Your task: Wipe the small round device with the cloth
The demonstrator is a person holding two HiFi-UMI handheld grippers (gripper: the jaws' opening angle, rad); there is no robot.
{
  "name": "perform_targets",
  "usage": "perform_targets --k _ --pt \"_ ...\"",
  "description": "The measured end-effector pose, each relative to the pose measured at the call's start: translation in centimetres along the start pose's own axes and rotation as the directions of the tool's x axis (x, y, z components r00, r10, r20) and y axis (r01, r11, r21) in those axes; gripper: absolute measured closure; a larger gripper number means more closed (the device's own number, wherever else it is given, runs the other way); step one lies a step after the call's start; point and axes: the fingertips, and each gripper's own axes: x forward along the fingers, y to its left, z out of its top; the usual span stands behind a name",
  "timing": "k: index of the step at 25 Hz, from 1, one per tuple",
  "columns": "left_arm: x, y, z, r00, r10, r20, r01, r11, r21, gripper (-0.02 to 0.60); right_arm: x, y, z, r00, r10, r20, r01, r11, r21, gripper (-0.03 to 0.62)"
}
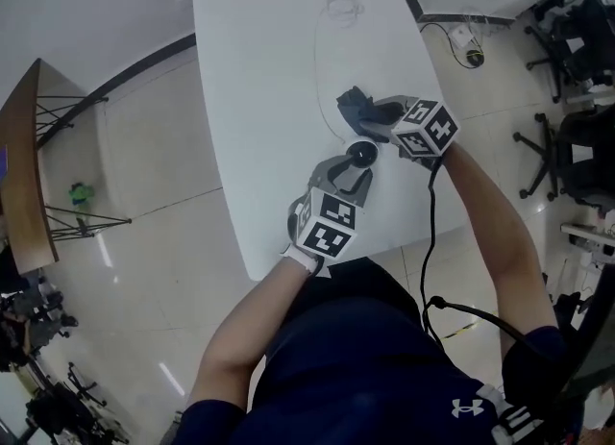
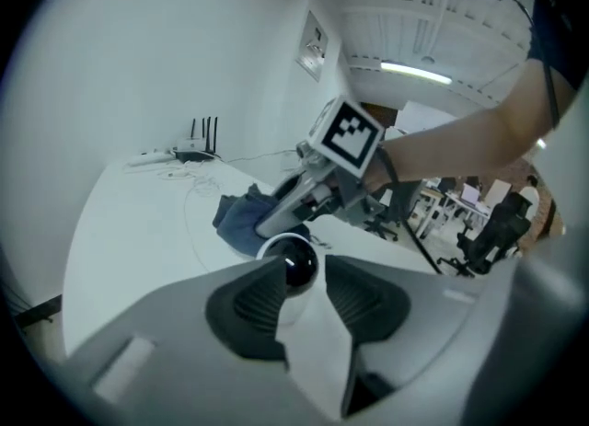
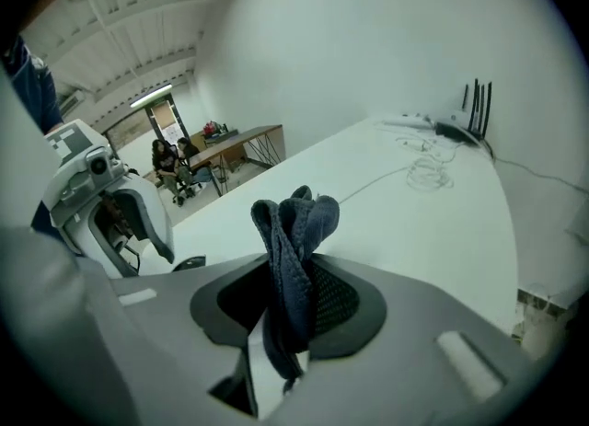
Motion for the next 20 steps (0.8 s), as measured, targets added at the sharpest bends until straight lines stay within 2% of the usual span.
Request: perform_targets --k 3,6,10,13,16,18,20 --pt "0.2 -0.4 -0.1 1.0 0.01 0.005 -0.01 1.0 -0.009 0.449 2.4 -0.3 -1.9 0.998 0.054 -0.027 -0.054 0.998 0.019 0.49" --pt "0.4 -0.1 0.1 1.0 0.024 0.01 -0.024 1.0 -0.02 0.449 3.6 -0.8 -2.7 0.998 0.053 -0.037 -0.052 0.998 0.025 0.49" --pt "0.3 0.8 0.2 0.999 0.045 0.019 -0.044 0.998 -0.033 0.449 1.6 -0.8 -0.3 0.999 0.041 0.029 -0.041 0.999 0.012 0.49" --pt "0.3 1.1 0.2 0.999 0.048 0.016 -0.048 0.998 -0.03 0.451 -2.5 0.9 3.2 0.992 0.028 0.119 -0.021 0.998 -0.064 0.49" --pt "0.6 1.1 0.2 0.999 0.046 0.008 -0.046 0.999 -0.027 0.451 -6.3 5.1 6.1 0.978 0.094 0.188 -0.059 0.981 -0.186 0.49" --pt "0.6 1.2 0.2 0.999 0.049 0.012 -0.049 0.998 -0.026 0.454 -7.1 8.4 6.5 0.975 0.158 0.159 -0.106 0.951 -0.291 0.49" --pt "0.6 1.4 0.3 0.998 0.054 0.016 -0.054 0.998 -0.03 0.457 -6.3 10.1 5.6 0.979 0.182 0.088 -0.137 0.918 -0.373 0.49"
